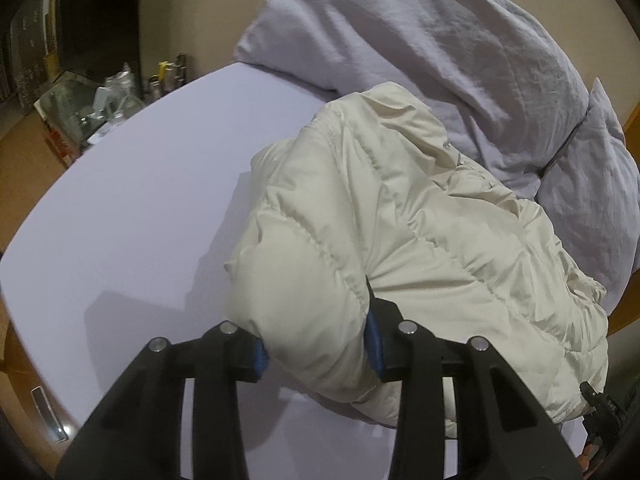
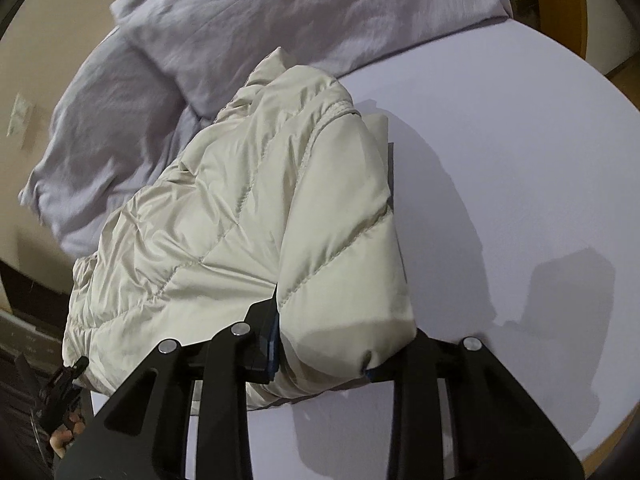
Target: Fold large clothes
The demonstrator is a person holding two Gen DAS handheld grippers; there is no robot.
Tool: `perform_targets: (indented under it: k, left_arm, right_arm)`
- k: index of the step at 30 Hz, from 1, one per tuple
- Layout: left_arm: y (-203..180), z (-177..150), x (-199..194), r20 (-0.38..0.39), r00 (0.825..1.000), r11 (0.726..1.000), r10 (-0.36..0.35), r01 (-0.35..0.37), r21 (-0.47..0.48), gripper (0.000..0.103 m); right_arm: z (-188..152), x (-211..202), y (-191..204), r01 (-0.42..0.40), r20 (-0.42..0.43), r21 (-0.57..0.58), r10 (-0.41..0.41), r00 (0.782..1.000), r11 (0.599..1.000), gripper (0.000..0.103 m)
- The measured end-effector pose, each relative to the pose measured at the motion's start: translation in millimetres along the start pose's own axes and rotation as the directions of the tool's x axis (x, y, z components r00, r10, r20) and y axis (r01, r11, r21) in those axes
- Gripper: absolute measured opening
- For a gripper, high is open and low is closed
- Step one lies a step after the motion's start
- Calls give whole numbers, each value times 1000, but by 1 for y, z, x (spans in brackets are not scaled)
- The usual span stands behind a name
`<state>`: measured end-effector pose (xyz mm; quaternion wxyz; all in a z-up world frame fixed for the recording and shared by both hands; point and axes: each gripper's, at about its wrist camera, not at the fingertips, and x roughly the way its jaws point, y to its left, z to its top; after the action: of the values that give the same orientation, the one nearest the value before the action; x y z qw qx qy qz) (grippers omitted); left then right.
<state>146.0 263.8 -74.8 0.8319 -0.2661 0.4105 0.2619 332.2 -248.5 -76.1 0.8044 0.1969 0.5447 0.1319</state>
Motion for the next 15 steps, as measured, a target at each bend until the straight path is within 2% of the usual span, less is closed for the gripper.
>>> perform_targets:
  k: [4, 6, 9, 10, 11, 14, 15]
  left_arm:
    - [22, -20, -17, 1, 1000, 1000, 17, -17, -7, 39]
    - [30, -27, -20, -3, 1000, 1000, 20, -20, -19, 42]
    - [35, -33, -24, 4, 999, 998, 41, -41, -41, 52]
    - [35, -33, -24, 6, 999, 998, 44, -44, -46, 56]
    - [35, -33, -24, 6, 999, 997, 52, -52, -54, 65]
    - [35, -32, -23, 6, 998, 997, 56, -56, -60, 79]
    - [34, -32, -21, 1, 998, 997, 56, -55, -61, 80]
  right_arm:
    - [-23, -14, 3, 5, -10, -48, -6, 1000, 999, 32]
    - [-28, -20, 4, 29, -13, -63, -30, 999, 998, 37]
    - [-29, -29, 3, 77, -2, -69, -77, 997, 995, 53]
    - [-27, -36, 4, 109, 25, -80, -107, 994, 991, 60]
    - [-26, -40, 4, 125, 45, -88, -122, 992, 988, 64]
    - [-18, -51, 10, 170, 103, -127, -157, 982, 977, 69]
    - [-14, -53, 16, 183, 114, -147, -167, 979, 972, 69]
